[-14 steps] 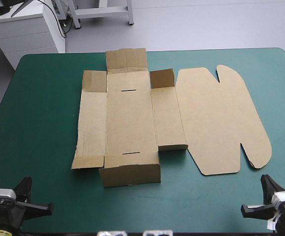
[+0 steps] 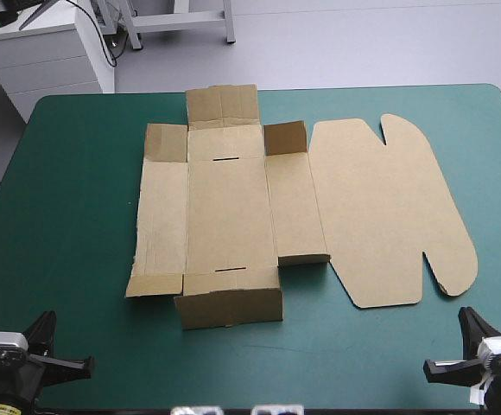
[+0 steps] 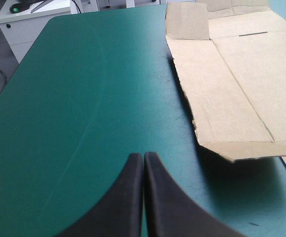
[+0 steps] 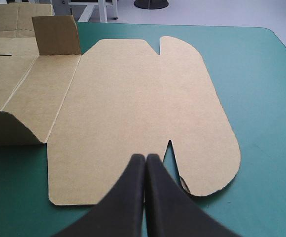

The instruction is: Fold the box

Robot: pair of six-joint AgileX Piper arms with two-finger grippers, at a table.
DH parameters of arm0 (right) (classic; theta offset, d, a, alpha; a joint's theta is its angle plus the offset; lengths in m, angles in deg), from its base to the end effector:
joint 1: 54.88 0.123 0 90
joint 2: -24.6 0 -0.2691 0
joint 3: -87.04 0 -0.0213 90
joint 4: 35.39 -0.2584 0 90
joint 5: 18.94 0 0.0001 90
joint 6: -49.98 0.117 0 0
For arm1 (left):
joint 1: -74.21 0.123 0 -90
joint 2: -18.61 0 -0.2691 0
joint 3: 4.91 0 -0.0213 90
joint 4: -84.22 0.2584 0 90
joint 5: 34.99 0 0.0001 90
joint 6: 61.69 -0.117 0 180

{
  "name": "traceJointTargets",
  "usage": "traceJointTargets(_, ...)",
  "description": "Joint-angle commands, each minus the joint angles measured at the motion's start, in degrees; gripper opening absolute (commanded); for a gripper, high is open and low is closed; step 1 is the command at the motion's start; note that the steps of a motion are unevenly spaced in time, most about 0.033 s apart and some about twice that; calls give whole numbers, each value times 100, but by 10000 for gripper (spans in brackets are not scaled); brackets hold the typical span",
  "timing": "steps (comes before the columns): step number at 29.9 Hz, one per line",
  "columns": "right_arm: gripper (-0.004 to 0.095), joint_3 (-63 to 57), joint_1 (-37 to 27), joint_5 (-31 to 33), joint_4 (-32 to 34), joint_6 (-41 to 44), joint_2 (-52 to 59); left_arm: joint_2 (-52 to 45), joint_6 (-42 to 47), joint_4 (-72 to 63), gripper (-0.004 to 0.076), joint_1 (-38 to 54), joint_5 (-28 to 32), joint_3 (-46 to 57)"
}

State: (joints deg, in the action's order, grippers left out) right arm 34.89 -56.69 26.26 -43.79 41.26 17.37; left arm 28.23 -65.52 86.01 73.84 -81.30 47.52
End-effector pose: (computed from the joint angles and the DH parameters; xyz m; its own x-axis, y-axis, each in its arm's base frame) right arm 0.0577 0.0103 0.2780 -0.2428 -0.0406 -0.9692 -0.0809 0.9965 -0.0215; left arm 0.0640 0.0022 0.2710 -0.3148 0.0903 -0.9448 0.0129 0.9958 0.0909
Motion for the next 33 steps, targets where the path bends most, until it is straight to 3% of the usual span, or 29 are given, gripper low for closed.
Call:
traceJointTargets(1,-19,136,-41,-453,-50,-46,102,133,49,-32,-8,-6,441,-125)
traceJointTargets(7,-19,136,-41,-453,-50,-46,102,178,212,-127,-8,-6,928,-163)
traceJointTargets(12,-19,136,-41,-453,-50,-46,102,740,308,-70,-8,-17,961,-510)
traceJointTargets(22,-19,136,-41,-464,-50,-36,102,3318,94,-120,-8,-17,137,-1850)
traceJointTargets(28,-19,136,-41,-464,-50,-36,102,4674,-28,-442,-6,-17,290,-2405)
traceJointTargets(33,-19,136,-41,-464,-38,-36,102,5648,-1410,-2061,17,-4,-33,-2708)
